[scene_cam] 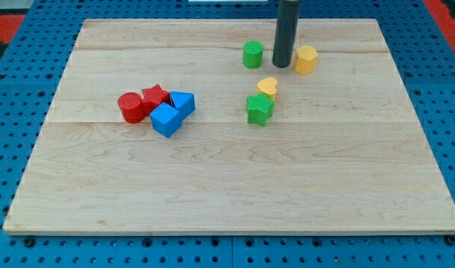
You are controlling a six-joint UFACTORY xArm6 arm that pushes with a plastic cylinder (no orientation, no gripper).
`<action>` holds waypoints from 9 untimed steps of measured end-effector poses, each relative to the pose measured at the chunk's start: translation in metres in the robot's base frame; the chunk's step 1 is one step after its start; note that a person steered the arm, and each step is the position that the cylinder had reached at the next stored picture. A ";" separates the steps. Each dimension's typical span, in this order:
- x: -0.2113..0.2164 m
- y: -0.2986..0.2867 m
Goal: Move the yellow hexagon above the green circle
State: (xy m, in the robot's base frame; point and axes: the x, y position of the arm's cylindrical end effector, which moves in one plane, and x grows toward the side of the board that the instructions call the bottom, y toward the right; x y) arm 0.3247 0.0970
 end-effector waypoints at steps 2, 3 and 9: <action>-0.010 0.066; -0.048 0.059; -0.049 -0.005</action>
State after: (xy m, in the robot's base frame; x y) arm 0.2758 0.0920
